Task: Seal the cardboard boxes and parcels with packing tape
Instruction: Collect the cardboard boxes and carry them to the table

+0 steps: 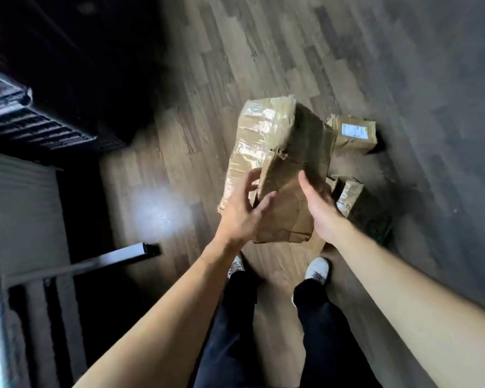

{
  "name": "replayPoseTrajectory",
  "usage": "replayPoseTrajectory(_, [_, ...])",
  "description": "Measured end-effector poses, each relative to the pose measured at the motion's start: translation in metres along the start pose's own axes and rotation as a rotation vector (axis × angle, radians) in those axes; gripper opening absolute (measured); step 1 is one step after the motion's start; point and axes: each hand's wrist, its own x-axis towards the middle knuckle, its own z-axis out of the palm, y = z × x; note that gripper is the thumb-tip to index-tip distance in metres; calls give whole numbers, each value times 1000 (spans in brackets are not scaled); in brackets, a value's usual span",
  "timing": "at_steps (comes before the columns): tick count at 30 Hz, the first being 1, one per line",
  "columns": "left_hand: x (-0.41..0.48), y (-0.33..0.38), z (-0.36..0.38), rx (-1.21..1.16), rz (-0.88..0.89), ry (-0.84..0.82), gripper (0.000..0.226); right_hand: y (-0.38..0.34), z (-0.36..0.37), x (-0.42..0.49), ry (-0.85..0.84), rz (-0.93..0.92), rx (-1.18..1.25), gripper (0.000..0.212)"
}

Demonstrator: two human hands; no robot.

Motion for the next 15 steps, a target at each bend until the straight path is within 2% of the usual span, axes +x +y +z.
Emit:
replayPoseTrajectory(1, [-6, 8, -4, 64, 71, -15, 47, -1, 1, -8, -39, 7, 60, 112])
replayPoseTrajectory(3, [-17, 21, -5, 206, 179, 0, 62, -4, 2, -26, -113, -18, 89, 95])
replayPoseTrajectory(5, [-29, 37, -2, 295, 208, 8, 73, -3, -2, -35, -141, -29, 94, 76])
replayPoseTrajectory(7, [-38, 54, 2, 368, 208, -14, 79, -5, -9, -45, -164, -29, 83, 67])
replayPoseTrajectory(9, [-45, 66, 4, 416, 211, -30, 80, -9, -20, -53, -189, -56, 75, 73])
replayPoseTrajectory(12, [-58, 79, 6, 233, 170, -52, 80, -15, -41, -69, -197, -125, 78, 111])
replayPoseTrajectory(13, [-65, 80, 6, 152, 144, -55, 75, -14, -48, -74, -189, -145, 86, 112])
replayPoseTrajectory(15, [-80, 80, 5, 123, 133, -12, 67, -17, -63, -84, -171, -240, 50, 95])
